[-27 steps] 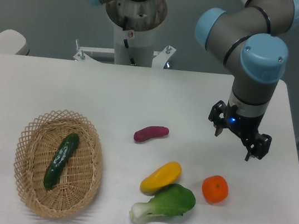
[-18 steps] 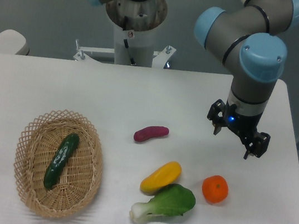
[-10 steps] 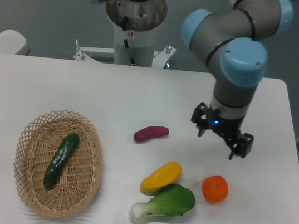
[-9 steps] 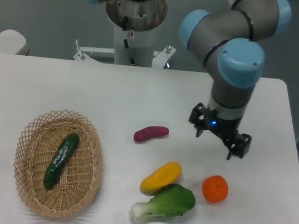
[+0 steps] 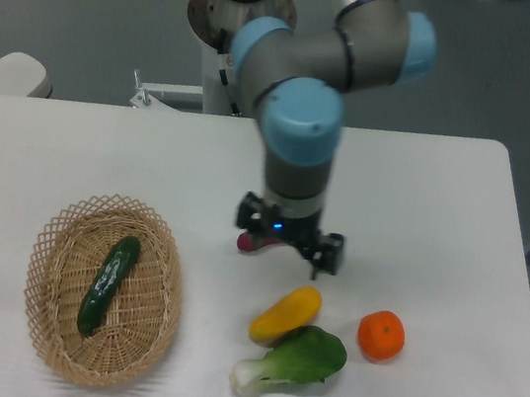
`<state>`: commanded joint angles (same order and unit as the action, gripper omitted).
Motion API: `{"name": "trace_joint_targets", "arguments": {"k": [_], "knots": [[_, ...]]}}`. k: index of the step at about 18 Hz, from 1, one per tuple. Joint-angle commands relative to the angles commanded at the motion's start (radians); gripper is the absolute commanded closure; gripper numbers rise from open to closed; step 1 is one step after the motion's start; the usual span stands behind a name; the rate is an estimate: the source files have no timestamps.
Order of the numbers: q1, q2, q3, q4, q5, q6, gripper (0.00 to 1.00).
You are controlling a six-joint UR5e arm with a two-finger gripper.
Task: Pick up the cucumber from the basket
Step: 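Lower the open gripper over the green cucumber in the basket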
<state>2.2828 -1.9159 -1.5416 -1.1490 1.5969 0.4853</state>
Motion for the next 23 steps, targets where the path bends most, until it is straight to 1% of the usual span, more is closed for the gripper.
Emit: {"name": "trace_joint_targets", "arguments": {"k": [2,4,5,6,8,10,13,15,23], "knots": [[-0.047,-0.005,-0.005,0.003,0.0,-0.112,0.0],[-0.092,-0.009,-0.027,0.008,-0.006,-0.184,0.0],[-0.124,-0.034,-0.041,0.037,-0.002,-0.209,0.0],[-0.15,-0.047,-0.048,0.058,0.002,-0.214,0.0],[-0.187,-0.055,-0.067,0.074,-0.002,-0.215,0.0],[-0.222,-0.075,-0.081,0.103,-0.002,-0.214,0.0],[-0.255,-0.1,-0.106,0.153,-0.002,-0.206,0.0],[-0.276,-0.124,-0.109,0.181,0.0,-0.208,0.0],[-0.295,-0.179,-0.109,0.196,0.029,-0.206,0.0]]}}
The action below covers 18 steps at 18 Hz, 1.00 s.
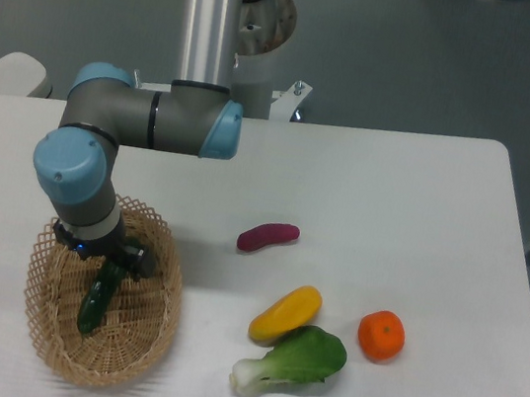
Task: Pick up the cucumber from the basket
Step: 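Lower the open gripper over the green cucumber in the basket, then close the gripper on the cucumber's end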
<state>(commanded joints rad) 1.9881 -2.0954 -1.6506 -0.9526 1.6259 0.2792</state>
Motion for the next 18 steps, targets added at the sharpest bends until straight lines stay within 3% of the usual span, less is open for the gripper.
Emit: {"name": "trace_joint_targets", "arguments": {"k": [9,11,12,13,15,18], "knots": [[-0.011,-0.008,-0.008,0.011,0.002,-0.003,0.0],[-0.011,-0.008,-0.008,0.015,0.006,0.003,0.45],[-0.011,-0.008,-0.006,0.015,0.006,0.011,0.62],[-0.011,-0.006,-0.003,0.015,0.006,0.02,0.73],[-0.011,-0.006,-0.002,0.015,0.006,0.029,0.84],[-0.009,-0.002,0.009,0.015,0.006,0.031,0.86]]}}
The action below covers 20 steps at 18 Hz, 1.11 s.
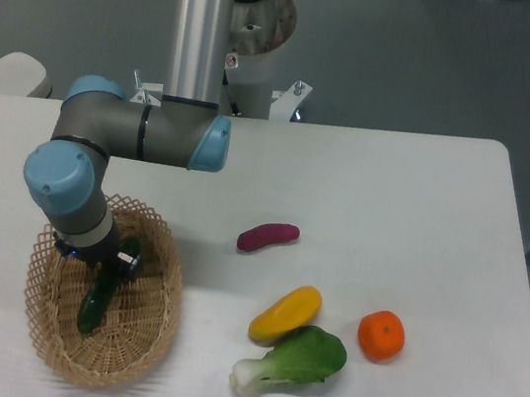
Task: Pick up the cucumber from the basket
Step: 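Close the gripper on the cucumber's end, then lift the cucumber out of the basket and carry it beside the orange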
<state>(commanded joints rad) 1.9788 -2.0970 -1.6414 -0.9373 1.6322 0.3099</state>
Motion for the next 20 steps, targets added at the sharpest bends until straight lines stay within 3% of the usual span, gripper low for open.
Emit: {"name": "trace_joint_targets", "arguments": {"k": [4,9,16,20], "knots": [[0.005,0.018,0.011,-0.002,0.0,0.0,0.86],[0.032,0.087,0.086,-0.025,0.002,0.058,0.86],[0.181,0.153,0.107,-0.034,0.002,0.228,0.86],[0.297,0.164,0.14,-0.11,0.002,0.391,0.86]]}}
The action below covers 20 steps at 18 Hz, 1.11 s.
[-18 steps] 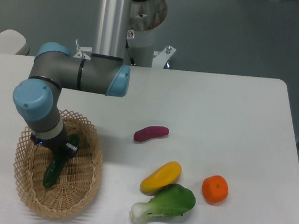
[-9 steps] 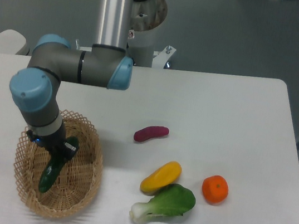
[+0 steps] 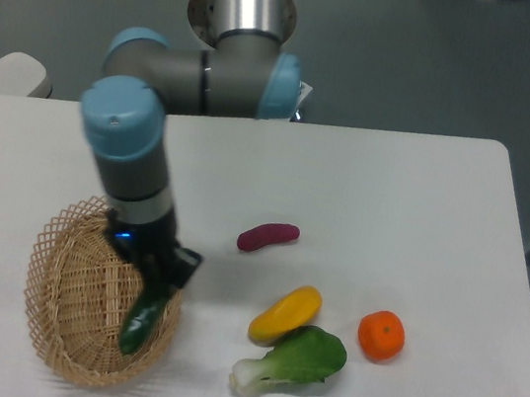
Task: Pick up the cucumber from the basket
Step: 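Lift the cucumber out of the basket and carry it beside the orange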
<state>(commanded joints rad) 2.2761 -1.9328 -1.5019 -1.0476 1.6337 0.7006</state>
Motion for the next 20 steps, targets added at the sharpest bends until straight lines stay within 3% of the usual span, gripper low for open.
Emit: {"name": "trace_joint_targets", "arguments": {"k": [10,20], "knots": [[0.281,0.002,0.026,-0.071,-0.006,0.434,0.86],[0.436,0.0,0.019,-0.088,-0.012,0.77,0.86]]}}
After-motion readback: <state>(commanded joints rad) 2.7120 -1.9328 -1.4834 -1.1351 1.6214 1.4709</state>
